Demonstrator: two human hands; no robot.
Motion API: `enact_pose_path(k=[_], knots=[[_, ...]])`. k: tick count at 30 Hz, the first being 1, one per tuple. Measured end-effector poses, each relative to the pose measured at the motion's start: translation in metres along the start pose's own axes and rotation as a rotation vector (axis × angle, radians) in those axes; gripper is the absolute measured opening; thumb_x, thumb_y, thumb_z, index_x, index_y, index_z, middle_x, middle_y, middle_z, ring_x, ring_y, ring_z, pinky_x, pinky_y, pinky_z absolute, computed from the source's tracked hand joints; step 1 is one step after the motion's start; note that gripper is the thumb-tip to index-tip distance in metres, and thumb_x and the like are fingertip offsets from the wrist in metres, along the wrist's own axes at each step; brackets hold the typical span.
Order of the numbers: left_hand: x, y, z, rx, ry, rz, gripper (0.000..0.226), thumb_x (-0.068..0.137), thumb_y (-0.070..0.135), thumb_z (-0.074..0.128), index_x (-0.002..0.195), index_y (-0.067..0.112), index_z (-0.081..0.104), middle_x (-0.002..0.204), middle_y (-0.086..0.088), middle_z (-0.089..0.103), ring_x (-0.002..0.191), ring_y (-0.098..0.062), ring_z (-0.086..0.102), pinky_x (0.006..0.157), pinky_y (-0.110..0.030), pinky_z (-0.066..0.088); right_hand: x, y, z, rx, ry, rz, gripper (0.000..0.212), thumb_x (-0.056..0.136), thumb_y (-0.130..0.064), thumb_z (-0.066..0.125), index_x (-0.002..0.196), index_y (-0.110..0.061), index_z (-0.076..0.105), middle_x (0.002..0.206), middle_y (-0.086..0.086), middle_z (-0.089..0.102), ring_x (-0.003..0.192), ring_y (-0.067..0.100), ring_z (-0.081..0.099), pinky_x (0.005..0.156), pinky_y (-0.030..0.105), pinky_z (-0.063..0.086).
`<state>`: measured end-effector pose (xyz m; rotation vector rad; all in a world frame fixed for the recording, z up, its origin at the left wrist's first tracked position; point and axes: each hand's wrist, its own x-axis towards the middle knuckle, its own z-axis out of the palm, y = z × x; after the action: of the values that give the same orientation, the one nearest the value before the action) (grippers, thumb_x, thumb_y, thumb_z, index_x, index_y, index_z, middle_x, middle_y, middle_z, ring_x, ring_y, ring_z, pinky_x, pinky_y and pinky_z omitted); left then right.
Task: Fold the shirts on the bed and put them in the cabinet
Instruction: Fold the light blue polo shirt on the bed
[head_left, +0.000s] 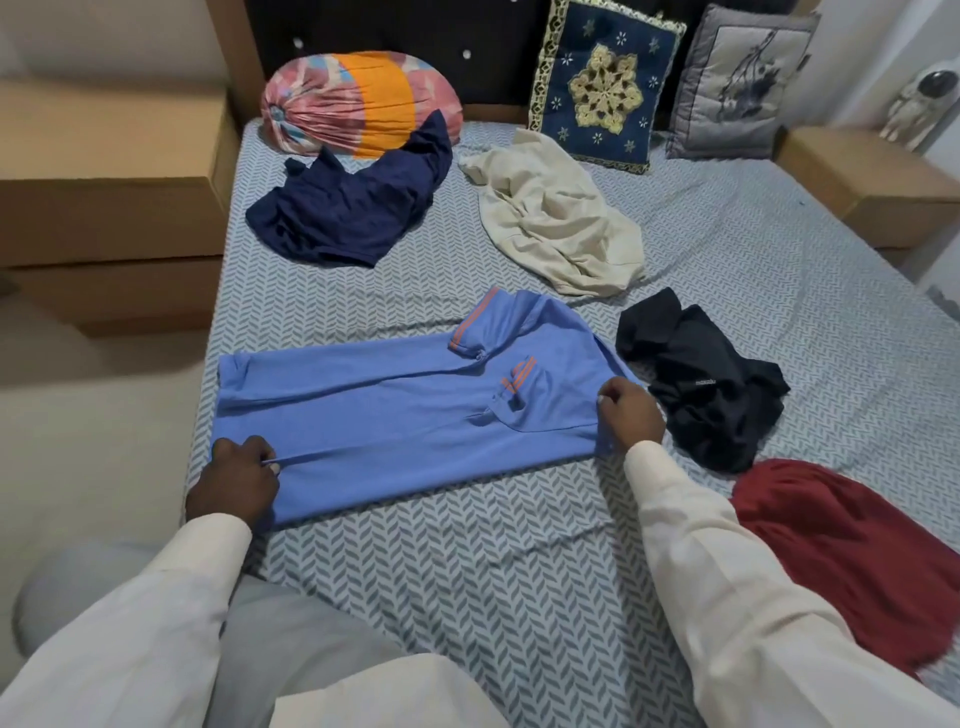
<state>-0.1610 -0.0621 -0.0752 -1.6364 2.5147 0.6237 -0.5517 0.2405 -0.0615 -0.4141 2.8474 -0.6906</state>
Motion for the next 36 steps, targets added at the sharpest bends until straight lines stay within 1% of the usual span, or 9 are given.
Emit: enact_pose_path(k=[5,9,15,18,21,25,28,32,36], knots=[[-0.003,0.000,0.001,-0.044,0.018,-0.023,0.006,0.095,0.018,0.053,0.091,0.020,0.056,0.106,-0.012,0.036,0.084,-0.038,0.056,0.083,-0.045,0.047,0.014,-0.013,0.005,-0.080,-0.163,-0.086,0.005,0.083,-0.026,0.063,0.080,-0.023,0.065,0.096,0.009,0.069,0.095,0.029,0.064,0.080,0.036,0.049],[-0.008,0.004,-0.002,-0.060,0.025,-0.040,0.005,0.095,0.015,0.052,0.096,0.017,0.056,0.108,-0.015,0.036,0.088,-0.038,0.056,0.083,-0.041,0.044,0.023,-0.022,0.013,-0.120,-0.102,-0.181,0.014,0.085,-0.020,0.062,0.083,-0.011,0.073,0.098,0.022,0.069,0.095,0.037,0.065,0.082,0.041,0.051],[-0.012,0.004,-0.003,-0.061,0.077,-0.068,0.012,0.094,0.013,0.050,0.105,0.017,0.050,0.118,-0.016,0.036,0.085,-0.038,0.056,0.077,-0.042,0.043,0.013,-0.039,0.008,-0.127,-0.026,-0.092,0.014,0.085,-0.018,0.058,0.094,-0.020,0.068,0.110,0.018,0.061,0.103,0.037,0.061,0.082,0.043,0.052],[-0.015,0.016,-0.003,-0.075,0.143,0.039,0.027,0.092,0.016,0.056,0.117,0.016,0.047,0.122,-0.016,0.037,0.094,-0.040,0.056,0.076,-0.047,0.045,0.006,-0.039,0.013,-0.080,-0.005,-0.063,0.020,0.085,-0.020,0.059,0.104,-0.018,0.059,0.113,0.013,0.056,0.103,0.034,0.056,0.079,0.041,0.046],[-0.013,0.024,0.002,0.023,0.042,0.154,0.019,0.099,0.026,0.048,0.114,0.014,0.047,0.116,-0.017,0.044,0.092,-0.038,0.054,0.073,-0.048,0.048,0.003,-0.042,0.022,-0.124,-0.143,-0.093,0.016,0.087,-0.023,0.058,0.099,-0.015,0.052,0.106,0.017,0.060,0.092,0.036,0.060,0.074,0.039,0.047],[0.002,0.025,-0.006,-0.003,0.190,0.127,0.024,0.096,0.015,0.050,0.119,0.012,0.053,0.122,-0.017,0.047,0.093,-0.039,0.057,0.066,-0.046,0.045,0.009,-0.071,0.029,0.039,0.067,-0.197,0.018,0.086,-0.019,0.059,0.102,-0.011,0.060,0.106,0.017,0.062,0.101,0.038,0.059,0.077,0.041,0.046],[0.020,0.020,-0.023,0.028,0.224,0.166,0.035,0.088,0.003,0.054,0.122,0.015,0.057,0.126,-0.013,0.047,0.096,-0.038,0.058,0.068,-0.047,0.048,0.011,-0.115,0.038,-0.041,0.113,-0.348,0.015,0.082,-0.023,0.063,0.091,-0.011,0.061,0.098,0.017,0.060,0.098,0.038,0.058,0.075,0.042,0.045],[0.040,0.004,-0.034,0.244,0.196,0.326,0.044,0.071,-0.003,0.069,0.111,0.013,0.064,0.114,-0.014,0.059,0.085,-0.037,0.058,0.064,-0.043,0.052,0.020,-0.143,0.040,-0.341,0.093,-0.157,0.056,0.078,-0.045,0.067,0.119,-0.009,0.055,0.123,0.017,0.055,0.116,0.037,0.053,0.091,0.046,0.042],[0.054,-0.005,-0.038,0.366,0.270,0.359,0.036,0.065,0.008,0.074,0.100,0.016,0.067,0.100,-0.012,0.062,0.081,-0.035,0.054,0.065,-0.041,0.044,0.015,-0.131,0.038,-0.178,0.041,-0.113,0.046,0.079,-0.038,0.066,0.115,-0.013,0.052,0.120,0.016,0.058,0.118,0.036,0.051,0.095,0.048,0.037]])
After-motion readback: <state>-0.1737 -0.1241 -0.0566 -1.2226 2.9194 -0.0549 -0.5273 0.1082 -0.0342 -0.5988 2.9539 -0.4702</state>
